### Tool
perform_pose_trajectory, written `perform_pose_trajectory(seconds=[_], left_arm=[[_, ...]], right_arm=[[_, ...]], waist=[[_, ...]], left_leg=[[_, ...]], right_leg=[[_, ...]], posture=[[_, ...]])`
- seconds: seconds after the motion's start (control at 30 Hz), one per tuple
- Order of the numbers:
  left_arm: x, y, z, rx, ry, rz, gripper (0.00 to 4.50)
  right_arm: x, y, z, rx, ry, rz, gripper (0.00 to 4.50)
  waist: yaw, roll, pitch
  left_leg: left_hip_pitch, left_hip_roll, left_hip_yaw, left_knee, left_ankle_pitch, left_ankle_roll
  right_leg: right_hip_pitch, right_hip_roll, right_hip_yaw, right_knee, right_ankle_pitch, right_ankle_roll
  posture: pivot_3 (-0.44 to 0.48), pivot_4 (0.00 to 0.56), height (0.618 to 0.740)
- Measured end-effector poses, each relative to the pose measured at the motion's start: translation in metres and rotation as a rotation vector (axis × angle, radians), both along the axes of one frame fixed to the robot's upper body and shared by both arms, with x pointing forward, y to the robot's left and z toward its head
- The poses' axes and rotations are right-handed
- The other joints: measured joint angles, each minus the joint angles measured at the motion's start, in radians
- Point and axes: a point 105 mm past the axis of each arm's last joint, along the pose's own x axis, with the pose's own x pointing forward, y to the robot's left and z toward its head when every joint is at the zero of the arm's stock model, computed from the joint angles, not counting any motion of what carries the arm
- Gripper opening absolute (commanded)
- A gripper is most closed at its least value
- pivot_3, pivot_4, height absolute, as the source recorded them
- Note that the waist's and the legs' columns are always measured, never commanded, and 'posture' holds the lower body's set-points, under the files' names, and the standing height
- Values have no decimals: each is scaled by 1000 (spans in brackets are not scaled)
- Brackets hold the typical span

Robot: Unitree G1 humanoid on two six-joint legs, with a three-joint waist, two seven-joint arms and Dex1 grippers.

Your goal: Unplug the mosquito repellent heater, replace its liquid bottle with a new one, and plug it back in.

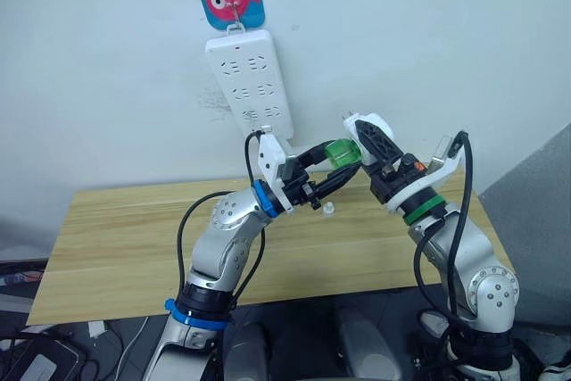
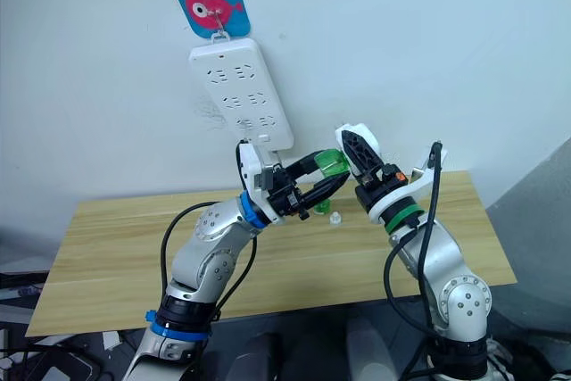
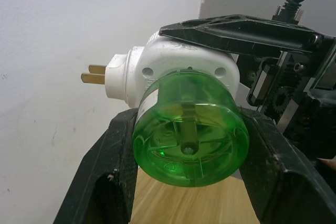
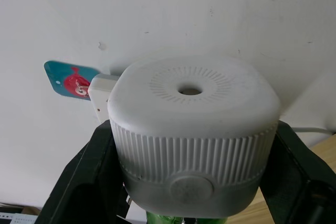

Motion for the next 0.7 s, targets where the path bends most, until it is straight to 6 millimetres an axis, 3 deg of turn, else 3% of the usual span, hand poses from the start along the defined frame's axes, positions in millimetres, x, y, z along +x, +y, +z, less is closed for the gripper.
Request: perform_pose_trajectory(seconds=[0.27,0.5,0.6,0.7], left_arm=[[-2,1,-3,14,-18,9,2288],[1,7,-17,106,-2,41,4488],[-2,20,-30,178,31,28,4500],[-7,43,-40,226,53,66,4500]], right_arm=[[-1,3,-1,15,8,19,2988],[-2,4,0,17,-6,27,2988],[0,-2,0,-19,-16,8,2988],[2,-17,-1,-159,-56,-39,2988]], waist=[[0,0,0],[0,0,0],[-2,1,0],[-1,1,0]], left_leg=[[0,0,0,0,0,0],[0,0,0,0,0,0],[0,0,0,0,0,0],[0,0,0,0,0,0]], right_leg=[[0,0,0,0,0,0],[0,0,0,1,0,0],[0,0,0,1,0,0],[-1,0,0,1,0,0]], posture=[[-194,184,725],[-198,179,725],[-203,177,725],[-199,178,725]])
